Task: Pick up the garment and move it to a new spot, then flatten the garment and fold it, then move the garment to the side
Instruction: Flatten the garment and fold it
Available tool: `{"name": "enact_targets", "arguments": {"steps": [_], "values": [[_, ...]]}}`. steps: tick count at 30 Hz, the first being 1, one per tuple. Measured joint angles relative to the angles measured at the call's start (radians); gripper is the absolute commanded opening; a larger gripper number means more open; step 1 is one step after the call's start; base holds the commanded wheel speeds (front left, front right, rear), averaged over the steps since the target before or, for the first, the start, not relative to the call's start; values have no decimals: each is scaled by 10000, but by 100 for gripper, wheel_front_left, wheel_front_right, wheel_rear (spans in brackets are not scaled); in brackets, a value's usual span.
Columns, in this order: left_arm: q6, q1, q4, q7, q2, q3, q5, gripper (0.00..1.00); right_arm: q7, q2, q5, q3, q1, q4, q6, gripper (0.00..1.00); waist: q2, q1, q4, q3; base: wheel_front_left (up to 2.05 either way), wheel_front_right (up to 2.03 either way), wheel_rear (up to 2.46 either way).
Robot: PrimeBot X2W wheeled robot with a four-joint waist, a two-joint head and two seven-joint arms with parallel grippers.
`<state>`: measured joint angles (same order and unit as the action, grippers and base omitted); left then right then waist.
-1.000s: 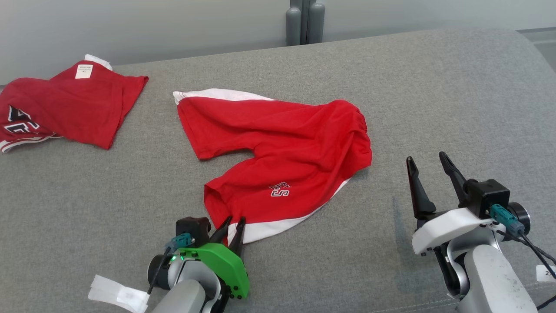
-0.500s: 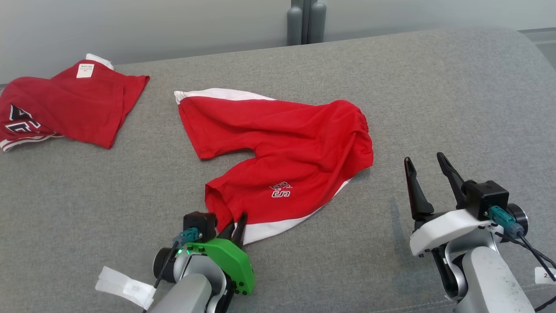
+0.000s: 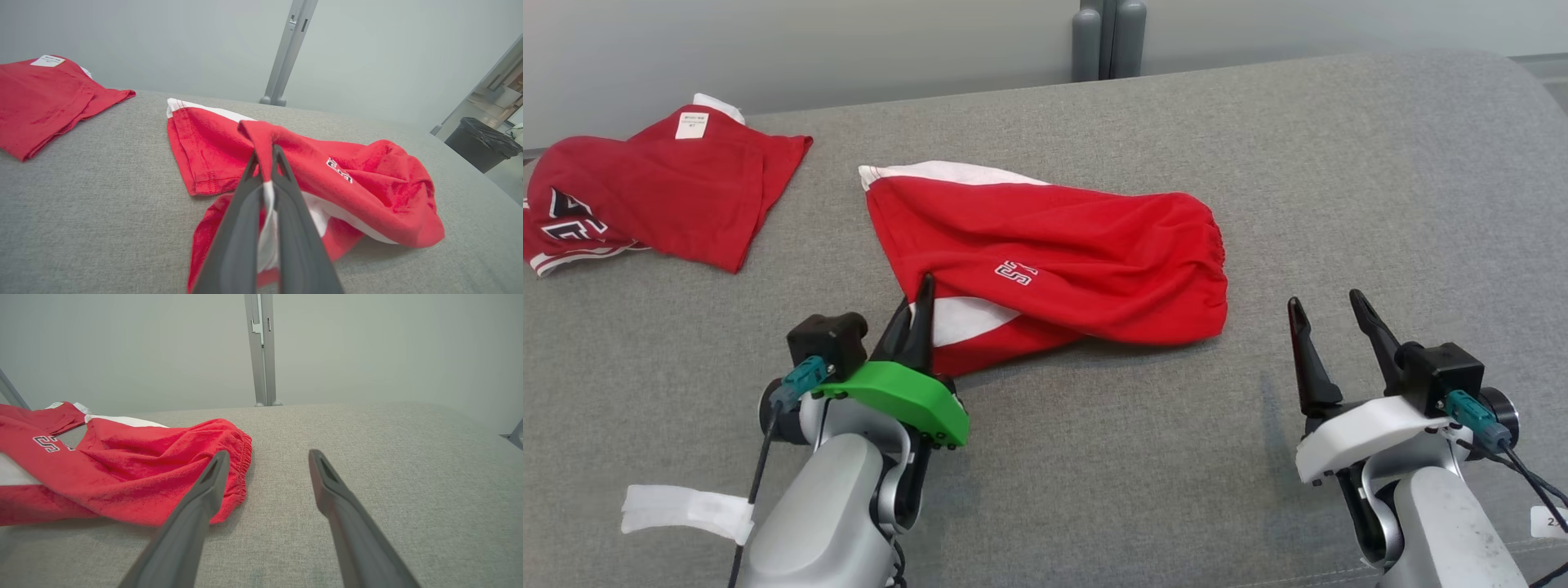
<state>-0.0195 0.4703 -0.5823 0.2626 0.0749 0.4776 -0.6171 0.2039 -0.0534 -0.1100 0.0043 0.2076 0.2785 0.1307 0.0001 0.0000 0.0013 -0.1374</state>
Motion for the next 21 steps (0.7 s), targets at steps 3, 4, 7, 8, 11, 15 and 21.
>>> {"name": "enact_targets", "arguments": {"steps": [3,4,7,8,11,15,21], "values": [[-31,-105,-67,2,102,-385,148,0,-46,13,-10,196,1,132,0,100,0,0,2,-44,0,0,0],[-31,-105,-144,6,105,-483,176,0,-50,17,-10,240,6,196,0,100,0,0,1,-63,0,0,0],[-27,-106,-665,15,153,-717,224,0,-56,-13,-6,318,37,433,0,100,0,0,3,-132,0,0,0],[-25,-105,-848,15,165,-821,224,0,-44,-25,-6,336,51,510,0,100,0,0,4,-159,0,0,0],[15,-97,-1425,15,211,-1053,242,0,-25,-54,-6,360,144,675,0,100,0,0,3,-245,0,0,0],[31,-67,-2008,15,268,-1304,244,0,17,-67,-10,418,245,792,0,100,0,0,-19,-314,0,0,0],[157,86,-2970,15,291,-1708,307,0,81,-196,-73,752,382,1045,0,100,0,0,-72,-372,0,0,0]]}}
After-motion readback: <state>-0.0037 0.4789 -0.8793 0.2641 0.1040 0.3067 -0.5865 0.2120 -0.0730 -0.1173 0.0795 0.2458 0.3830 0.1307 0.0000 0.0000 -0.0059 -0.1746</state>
